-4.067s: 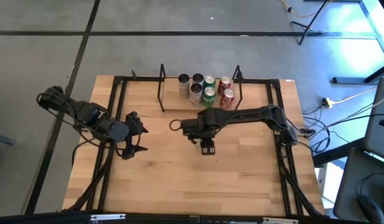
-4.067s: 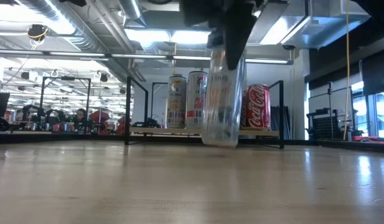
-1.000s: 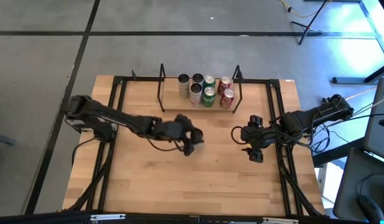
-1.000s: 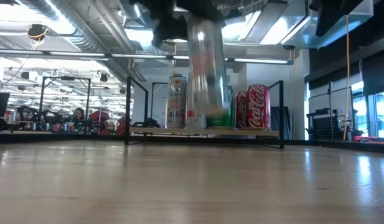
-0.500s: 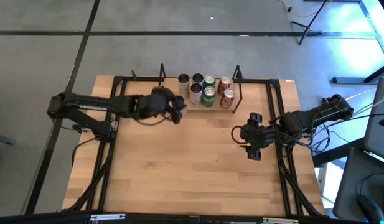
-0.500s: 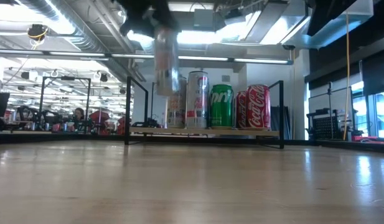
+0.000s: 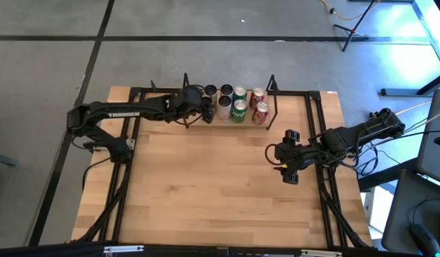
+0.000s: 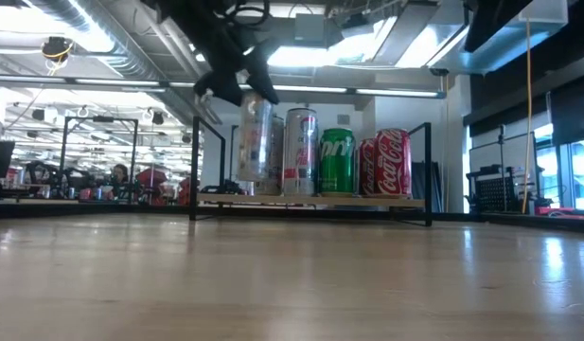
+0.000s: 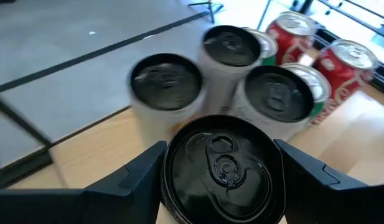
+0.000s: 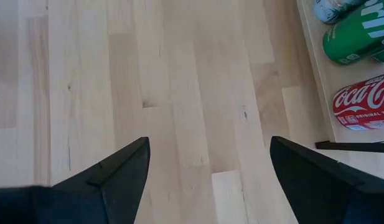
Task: Place canned beverage on shelf
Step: Put the white yellow soda can on the shelf aligned with the other white yellow soda can
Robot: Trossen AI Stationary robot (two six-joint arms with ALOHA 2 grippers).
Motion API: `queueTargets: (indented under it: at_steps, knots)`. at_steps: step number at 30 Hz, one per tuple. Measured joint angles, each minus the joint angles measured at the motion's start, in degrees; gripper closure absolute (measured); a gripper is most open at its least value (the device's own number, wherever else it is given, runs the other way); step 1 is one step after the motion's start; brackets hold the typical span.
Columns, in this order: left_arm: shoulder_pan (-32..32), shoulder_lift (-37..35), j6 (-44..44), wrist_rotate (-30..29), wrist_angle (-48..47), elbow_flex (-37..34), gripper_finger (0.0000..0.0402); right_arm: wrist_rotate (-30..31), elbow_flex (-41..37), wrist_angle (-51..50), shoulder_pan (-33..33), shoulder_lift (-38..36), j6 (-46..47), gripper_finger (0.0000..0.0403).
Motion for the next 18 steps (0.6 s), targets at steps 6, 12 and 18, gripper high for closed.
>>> queueTargets:
  at_steps: [6, 12, 18]
  knots:
    - [-0.09, 2.85, 2.16, 0.77, 3.23, 0.0, 0.0176, 0.01, 0.0, 0.63, 0.0, 0.0, 0.0, 0.0086]
    - [-0.09, 3.49, 3.46, -0.08, 4.17, -0.02, 0.0176, 0.04, 0.0, 0.96, 0.0, 0.0, 0.0, 0.0086]
    - [0.53, 4.48, 3.46, -0.28, 5.96, -0.02, 0.0174, 0.06, 0.0, 1.06, 0.0, 0.0, -0.02, 0.0086]
